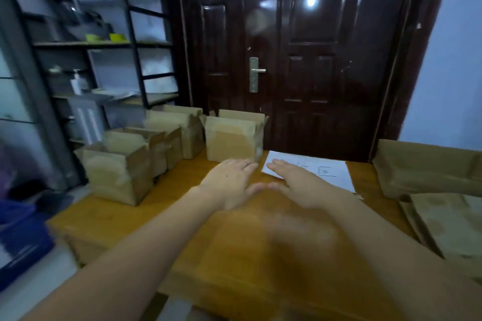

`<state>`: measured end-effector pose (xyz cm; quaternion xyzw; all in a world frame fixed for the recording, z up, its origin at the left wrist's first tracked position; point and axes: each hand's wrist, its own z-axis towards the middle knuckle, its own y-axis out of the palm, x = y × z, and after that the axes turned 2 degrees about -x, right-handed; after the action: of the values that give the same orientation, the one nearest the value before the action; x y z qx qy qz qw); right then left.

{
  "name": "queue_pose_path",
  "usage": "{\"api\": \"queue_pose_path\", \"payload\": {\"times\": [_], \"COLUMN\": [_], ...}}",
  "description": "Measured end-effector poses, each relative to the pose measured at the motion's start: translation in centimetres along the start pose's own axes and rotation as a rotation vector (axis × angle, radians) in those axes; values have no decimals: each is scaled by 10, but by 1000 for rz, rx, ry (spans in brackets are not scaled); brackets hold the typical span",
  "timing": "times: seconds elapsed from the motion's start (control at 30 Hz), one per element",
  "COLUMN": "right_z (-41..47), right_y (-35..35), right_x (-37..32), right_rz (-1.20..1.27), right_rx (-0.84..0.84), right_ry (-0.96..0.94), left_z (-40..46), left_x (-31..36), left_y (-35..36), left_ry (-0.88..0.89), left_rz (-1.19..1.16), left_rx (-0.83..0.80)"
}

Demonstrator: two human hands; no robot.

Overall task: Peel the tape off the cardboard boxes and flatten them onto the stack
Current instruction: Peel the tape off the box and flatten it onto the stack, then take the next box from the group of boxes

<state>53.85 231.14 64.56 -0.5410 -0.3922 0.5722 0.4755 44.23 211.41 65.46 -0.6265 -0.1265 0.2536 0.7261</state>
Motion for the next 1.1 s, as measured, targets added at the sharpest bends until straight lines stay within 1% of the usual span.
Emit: {"api": "queue_pose_path", "payload": {"times": [0.13, 0.3, 0.47, 0.57, 0.63, 0.73, 0.8, 0.87, 1.0, 1.1], "right_z": [53, 109, 156, 183, 200, 211, 210, 205, 187, 168], "right_y": [6, 16, 35, 48, 55, 65, 73, 77, 77, 73], "right_x": [-73, -165, -243, -273, -286, -295, -294, -291, -276, -253], "right_rz": [-6, -31, -53, -60, -71, -32, -18, 3, 121, 192], "right_rx": [-8, -12, 45, 98, 100, 82, 119, 177, 253, 270], "right_ry": [-196, -363, -463, -466, -433, -348, -309, -315, -345, -351], "left_z": [-49, -111, -150, -156, -156, -151, -146, -143, -143, -145], "left_x": [-67, -145, -212, -239, -250, -258, -263, -266, -264, -258], "left_y": [-20, -32, -23, -12, -6, 2, 6, 10, 12, 6], "left_ry": [-141, -321, -460, -495, -485, -441, -434, -431, -443, -404], "left_rz": [68, 131, 159, 167, 172, 180, 158, 146, 136, 134], "left_rx": [1, 16, -33, -52, -58, -18, -13, -23, -53, -6]}}
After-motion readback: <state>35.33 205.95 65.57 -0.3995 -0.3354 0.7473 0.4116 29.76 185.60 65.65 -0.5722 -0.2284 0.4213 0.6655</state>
